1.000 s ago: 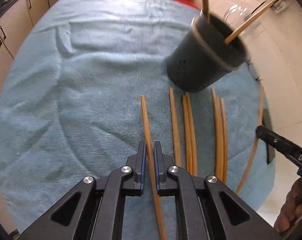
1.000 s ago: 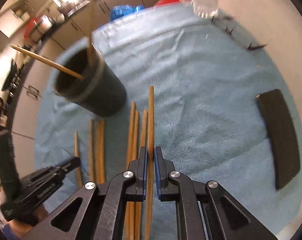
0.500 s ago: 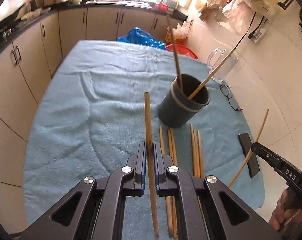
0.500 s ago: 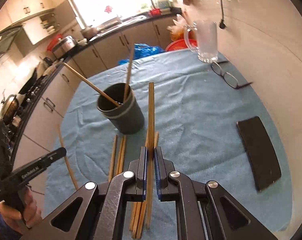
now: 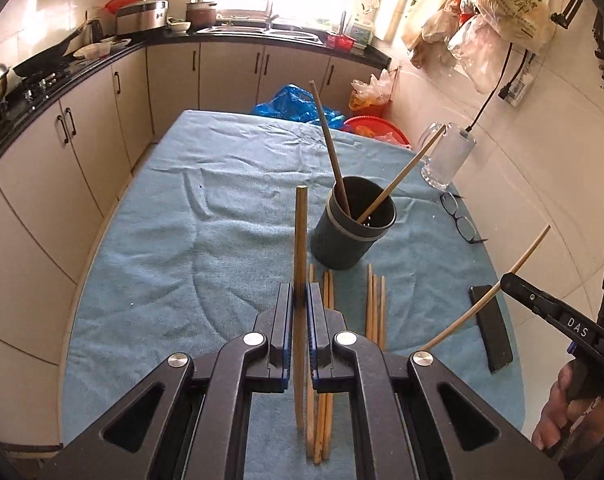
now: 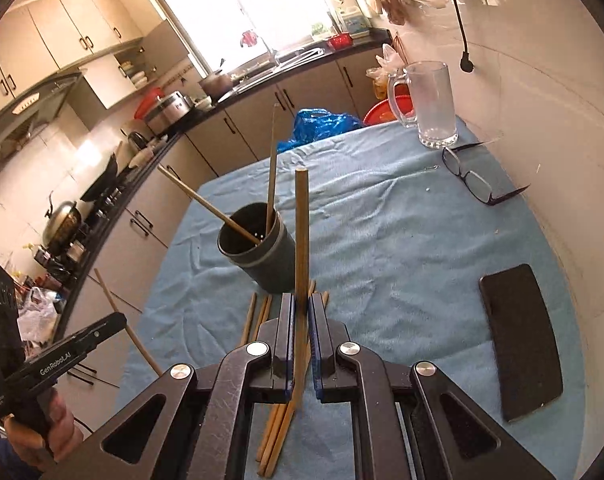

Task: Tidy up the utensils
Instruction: 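Lift both chopsticks upright and carry them over the black cup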

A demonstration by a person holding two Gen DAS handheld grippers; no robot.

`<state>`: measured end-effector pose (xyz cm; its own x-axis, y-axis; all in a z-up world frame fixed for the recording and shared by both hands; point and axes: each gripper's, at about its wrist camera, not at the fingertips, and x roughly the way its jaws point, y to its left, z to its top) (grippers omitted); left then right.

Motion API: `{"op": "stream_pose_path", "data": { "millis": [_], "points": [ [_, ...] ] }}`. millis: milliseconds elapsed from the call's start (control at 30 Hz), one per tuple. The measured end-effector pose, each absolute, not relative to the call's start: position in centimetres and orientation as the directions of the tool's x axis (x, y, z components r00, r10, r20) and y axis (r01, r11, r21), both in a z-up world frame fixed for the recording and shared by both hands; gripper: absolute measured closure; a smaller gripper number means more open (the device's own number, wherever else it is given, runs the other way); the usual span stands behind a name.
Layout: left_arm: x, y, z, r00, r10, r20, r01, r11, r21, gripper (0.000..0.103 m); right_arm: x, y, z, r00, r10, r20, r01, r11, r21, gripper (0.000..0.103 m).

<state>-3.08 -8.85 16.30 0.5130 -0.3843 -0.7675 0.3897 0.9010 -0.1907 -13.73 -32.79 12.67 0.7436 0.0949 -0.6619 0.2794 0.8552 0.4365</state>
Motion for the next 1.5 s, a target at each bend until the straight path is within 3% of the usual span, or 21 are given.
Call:
{"op": "stream_pose_path", "data": {
  "millis": [633,967,1500],
  "points": [
    [-3.4,-9.0,21.1,0.558,-0.401,-0.727,0.389,0.900,-0.198,0.097,-16.7,-36.9,15.3,0.809,0.091,-0.581,0.287,0.800,0.526,0.096],
    [-1.0,-9.6,24.8,0.540,-0.485,-0.687,0.406,0.866,-0.292,0.097,-17.7,-39.0,17.6,0.832,0.082,-0.549,0.299,0.766,0.569,0.096],
    [5.0,-12.3,29.3,0.571,-0.520,-0.635,0.412,0.851,-0.326,0.097,-12.3,-39.4,21.9,0.855,0.104,-0.509,0.249,0.778,0.577,0.096]
  ]
}}
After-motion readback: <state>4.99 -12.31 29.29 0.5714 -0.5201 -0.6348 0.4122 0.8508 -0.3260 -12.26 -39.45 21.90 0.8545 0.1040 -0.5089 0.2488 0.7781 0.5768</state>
